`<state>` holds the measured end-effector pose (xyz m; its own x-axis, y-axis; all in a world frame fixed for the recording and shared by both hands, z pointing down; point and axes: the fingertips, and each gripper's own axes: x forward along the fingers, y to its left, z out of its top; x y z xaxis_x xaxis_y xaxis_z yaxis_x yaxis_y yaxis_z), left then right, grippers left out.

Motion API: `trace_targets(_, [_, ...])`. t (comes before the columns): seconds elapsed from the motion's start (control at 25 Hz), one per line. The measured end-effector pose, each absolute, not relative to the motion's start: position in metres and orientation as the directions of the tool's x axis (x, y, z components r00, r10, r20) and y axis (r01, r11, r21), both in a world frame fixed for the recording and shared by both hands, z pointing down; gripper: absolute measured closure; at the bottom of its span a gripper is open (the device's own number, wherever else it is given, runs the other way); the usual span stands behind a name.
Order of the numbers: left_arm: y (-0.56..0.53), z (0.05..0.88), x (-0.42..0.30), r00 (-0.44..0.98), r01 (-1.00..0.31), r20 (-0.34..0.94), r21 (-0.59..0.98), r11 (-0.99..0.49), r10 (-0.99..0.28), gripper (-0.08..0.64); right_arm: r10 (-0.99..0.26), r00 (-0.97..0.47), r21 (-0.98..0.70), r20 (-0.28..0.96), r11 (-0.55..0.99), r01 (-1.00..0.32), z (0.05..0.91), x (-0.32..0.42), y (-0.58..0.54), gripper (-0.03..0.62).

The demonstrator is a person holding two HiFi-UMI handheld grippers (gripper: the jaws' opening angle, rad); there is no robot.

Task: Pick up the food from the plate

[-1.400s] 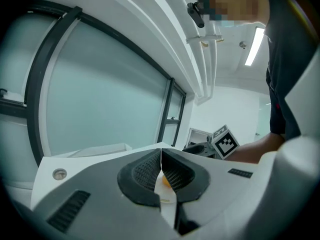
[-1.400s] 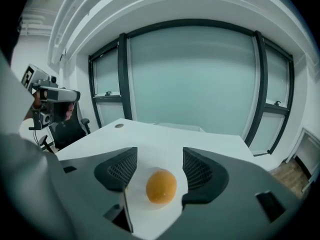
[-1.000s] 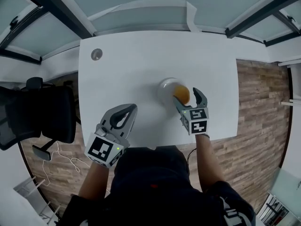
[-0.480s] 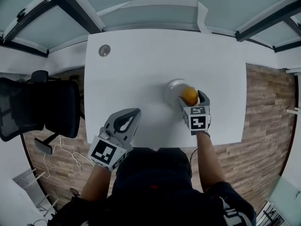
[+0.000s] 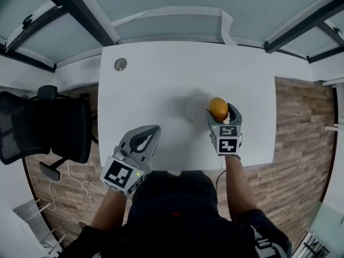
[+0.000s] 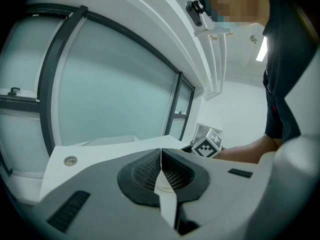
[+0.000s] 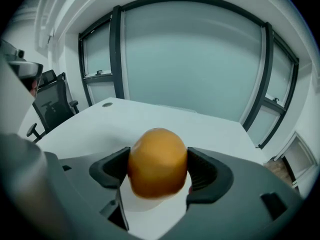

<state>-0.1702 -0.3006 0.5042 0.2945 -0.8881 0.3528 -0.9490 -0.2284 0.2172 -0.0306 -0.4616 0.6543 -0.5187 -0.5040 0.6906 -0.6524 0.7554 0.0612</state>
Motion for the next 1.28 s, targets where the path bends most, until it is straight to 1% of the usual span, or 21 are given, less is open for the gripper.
trace_targets(0.28, [-0.304, 0.461, -0.161, 0.313, -0.947, 0.274, 0.161, -0.278, -0.909, 0.537, -0.587, -0.599, 0.149, 0.545, 0.77, -0.62, 0.56, -0.032, -0.466, 0.221])
trace_targets(0.4, [-0.306, 0.438, -0.158, 0.315, -0.948, 0.234, 0.131, -0.292, -0.92, 0.537, -0.614, -0.633, 0.16, 0.472, 0.766, -0.623, 0.519, -0.03, -0.463, 0.221])
trace_targets(0.88, [-0.31, 0.346, -0.153, 0.29, -0.956, 0.08, -0.021, -0.292, -0.954, 0.537, -0.66, -0.729, 0.186, 0.179, 0.75, -0.634, 0.364, 0.003, -0.416, 0.221])
trace_targets(1.0, [-0.312, 0.332, -0.151, 0.286, -0.957, 0.051, -0.027, -0.288, -0.957, 0.537, -0.673, -0.731, 0.173, 0.114, 0.738, -0.652, 0.336, 0.014, -0.407, 0.221])
trace_targets(1.12, [-0.313, 0.33, -0.147, 0.293, -0.955, 0.051, -0.025, -0.294, -0.955, 0.537, -0.69, -0.721, 0.169, 0.058, 0.719, -0.674, 0.316, 0.024, -0.399, 0.221])
trace_targets(1.2, [-0.313, 0.328, -0.145, 0.298, -0.954, 0.045, -0.018, -0.299, -0.954, 0.537, -0.69, -0.723, 0.173, 0.034, 0.716, -0.676, 0.307, 0.027, -0.393, 0.221])
trace_targets(1.28, [-0.313, 0.326, -0.145, 0.301, -0.953, 0.034, -0.015, -0.302, -0.953, 0.537, -0.694, -0.719, 0.171, 0.036, 0.713, -0.68, 0.302, 0.03, -0.389, 0.221])
